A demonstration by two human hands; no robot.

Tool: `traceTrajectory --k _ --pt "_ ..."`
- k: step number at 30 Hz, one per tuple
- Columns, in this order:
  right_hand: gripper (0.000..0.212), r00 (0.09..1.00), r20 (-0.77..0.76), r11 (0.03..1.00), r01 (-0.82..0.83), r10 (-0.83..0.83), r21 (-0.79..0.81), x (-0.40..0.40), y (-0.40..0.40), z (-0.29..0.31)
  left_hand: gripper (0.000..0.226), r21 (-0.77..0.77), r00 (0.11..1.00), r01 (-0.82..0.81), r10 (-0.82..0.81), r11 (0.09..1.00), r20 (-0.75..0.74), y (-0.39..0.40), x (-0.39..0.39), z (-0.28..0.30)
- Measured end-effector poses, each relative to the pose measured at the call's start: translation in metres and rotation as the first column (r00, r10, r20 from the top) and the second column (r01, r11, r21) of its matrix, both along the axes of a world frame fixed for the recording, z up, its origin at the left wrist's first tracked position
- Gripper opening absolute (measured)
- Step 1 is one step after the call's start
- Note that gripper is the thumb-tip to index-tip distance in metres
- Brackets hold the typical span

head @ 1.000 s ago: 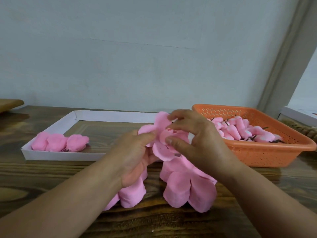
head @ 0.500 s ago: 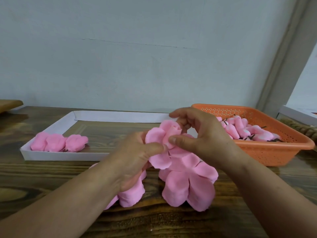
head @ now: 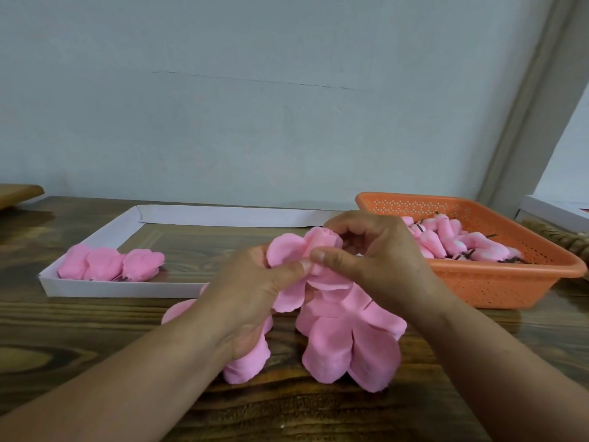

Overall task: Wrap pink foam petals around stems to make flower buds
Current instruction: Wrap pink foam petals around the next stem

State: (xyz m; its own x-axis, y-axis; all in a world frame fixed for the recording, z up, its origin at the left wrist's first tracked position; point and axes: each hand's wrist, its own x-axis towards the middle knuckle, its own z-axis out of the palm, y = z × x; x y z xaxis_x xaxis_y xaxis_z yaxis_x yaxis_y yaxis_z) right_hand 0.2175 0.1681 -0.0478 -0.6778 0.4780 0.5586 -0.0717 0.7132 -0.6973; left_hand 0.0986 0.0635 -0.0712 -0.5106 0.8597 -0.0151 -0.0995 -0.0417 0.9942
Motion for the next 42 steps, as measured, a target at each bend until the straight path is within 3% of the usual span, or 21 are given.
traceTrajectory --k 3,6,9,12,15,18,20,22,26,29,35,37,39,42 --pt "0.015 0.998 -0.065 0.994 0.001 -0.008 -0.108 -0.002 -0.003 -0.004 0.016 0.028 0.995 -0.048 0.045 0.998 0.088 0.001 -0.001 0.001" --pt "0.014 0.991 -0.126 0.975 0.014 -0.042 -0.22 -0.006 -0.006 -0.009 0.018 0.038 0.993 -0.086 0.082 0.996 0.087 0.0 0.001 0.002" --pt "0.012 0.99 -0.109 0.974 0.062 -0.087 -0.217 -0.011 -0.011 -0.017 0.015 -0.034 0.968 -0.211 0.213 0.977 0.129 0.0 0.004 0.003" --pt "0.009 0.991 -0.114 0.976 0.041 -0.067 -0.216 -0.014 -0.015 -0.022 0.005 -0.073 0.894 -0.261 0.27 0.962 0.357 -0.003 0.007 0.009" --pt "0.011 0.994 -0.098 0.986 0.023 -0.039 -0.162 -0.013 -0.015 -0.022 0.022 -0.079 0.87 -0.259 0.268 0.963 0.415 -0.003 0.006 0.011" --pt "0.016 0.999 -0.049 0.997 -0.005 0.001 -0.079 -0.01 -0.015 -0.016 0.022 -0.103 0.893 -0.255 0.275 0.961 0.357 -0.003 0.007 0.012" --pt "0.025 1.0 0.009 1.0 -0.024 0.024 -0.008 -0.009 -0.014 -0.012 0.011 -0.089 0.936 -0.247 0.262 0.965 0.238 -0.006 0.008 0.01" --pt "0.032 0.998 0.058 0.998 -0.031 0.028 0.049 -0.007 -0.011 -0.008 0.028 -0.102 0.963 -0.247 0.256 0.964 0.084 -0.006 0.008 0.009" --pt "0.025 0.994 0.107 0.988 -0.01 -0.007 0.154 -0.002 -0.006 -0.002 0.028 -0.036 0.966 -0.194 0.184 0.98 -0.184 -0.007 0.013 0.006" --pt "0.014 0.996 0.065 0.993 0.046 -0.053 0.113 0.0 -0.004 -0.002 0.028 0.038 0.954 -0.132 0.137 0.991 -0.265 -0.01 0.015 0.005" --pt "0.012 0.998 0.066 0.999 0.018 -0.02 0.028 -0.003 -0.007 -0.004 0.029 0.097 0.921 -0.038 0.073 0.995 -0.383 -0.013 0.023 0.006" --pt "0.013 0.997 0.076 1.0 0.024 -0.025 0.015 -0.003 -0.007 -0.004 0.039 0.082 0.923 -0.033 0.062 0.996 -0.379 -0.014 0.023 0.008" --pt "0.017 0.995 0.092 1.0 0.023 -0.023 0.003 -0.002 -0.006 -0.003 0.052 0.015 0.954 -0.044 0.047 0.999 -0.295 -0.013 0.019 0.009" --pt "0.023 0.993 0.114 1.0 0.009 -0.008 -0.01 -0.001 -0.005 -0.002 0.053 -0.051 0.987 -0.083 0.075 0.995 -0.144 -0.009 0.012 0.009"
